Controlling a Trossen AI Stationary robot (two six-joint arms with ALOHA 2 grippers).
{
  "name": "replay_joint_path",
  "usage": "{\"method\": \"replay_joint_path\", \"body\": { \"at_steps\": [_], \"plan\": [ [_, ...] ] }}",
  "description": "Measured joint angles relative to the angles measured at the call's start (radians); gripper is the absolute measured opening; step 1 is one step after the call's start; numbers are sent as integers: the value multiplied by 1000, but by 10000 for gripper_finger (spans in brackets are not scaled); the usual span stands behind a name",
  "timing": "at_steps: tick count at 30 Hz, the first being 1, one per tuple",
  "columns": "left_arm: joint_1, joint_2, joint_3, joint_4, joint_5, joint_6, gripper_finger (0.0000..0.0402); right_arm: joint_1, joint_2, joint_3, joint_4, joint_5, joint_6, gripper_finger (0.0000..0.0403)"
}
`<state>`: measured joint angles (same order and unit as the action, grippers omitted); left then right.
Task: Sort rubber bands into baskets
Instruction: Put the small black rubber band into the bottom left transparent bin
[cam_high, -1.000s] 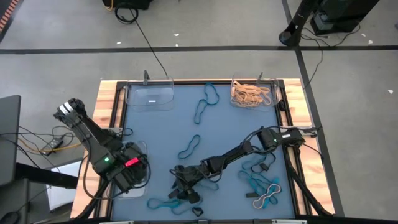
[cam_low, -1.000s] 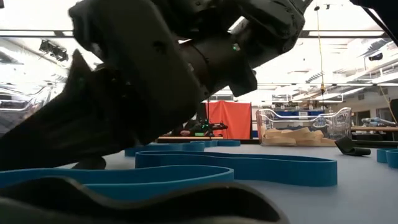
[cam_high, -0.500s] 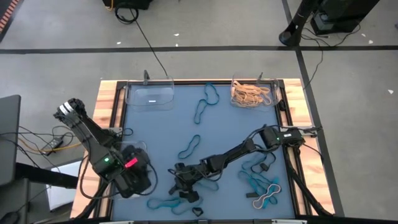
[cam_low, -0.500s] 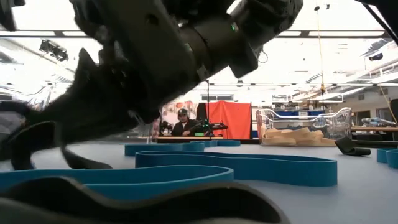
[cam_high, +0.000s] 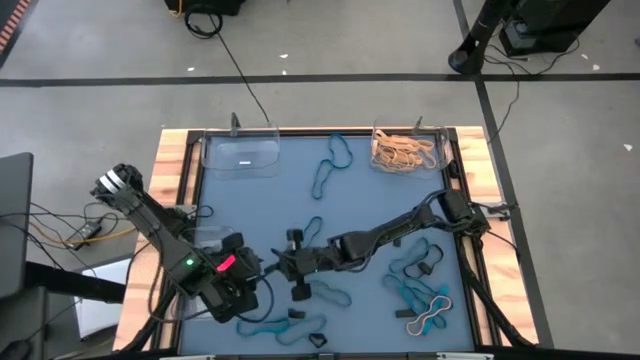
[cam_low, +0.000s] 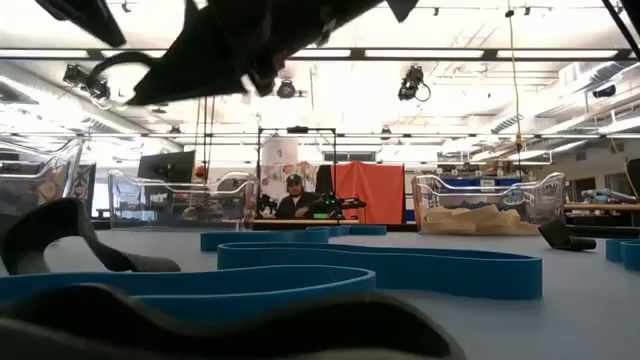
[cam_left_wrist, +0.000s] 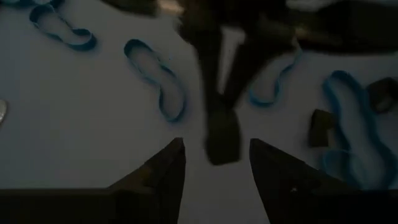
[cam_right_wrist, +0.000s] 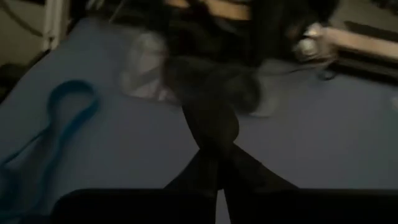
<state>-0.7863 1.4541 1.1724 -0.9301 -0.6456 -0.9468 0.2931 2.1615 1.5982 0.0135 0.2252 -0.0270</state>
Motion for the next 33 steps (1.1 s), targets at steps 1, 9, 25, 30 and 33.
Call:
{"method": "replay_joint_path", "body": {
  "at_steps": [1,9,25,30,33],
  "plan": [
    [3,10,0,-3,0,1,182,-5,-14,0,-9,6,-3,18],
    [35,42,0,-1,-17,-4,182,-20,-57,1,-21,10,-18,21],
    [61,42,0,0,66,-3,24,-12,-56,1,-30,10,-11,41],
    [60,41,0,-4,70,-6,13,-12,-56,1,-31,11,-2,71],
    [60,41,0,-6,75,-7,7,-12,-56,1,-44,12,0,100]
  ]
}}
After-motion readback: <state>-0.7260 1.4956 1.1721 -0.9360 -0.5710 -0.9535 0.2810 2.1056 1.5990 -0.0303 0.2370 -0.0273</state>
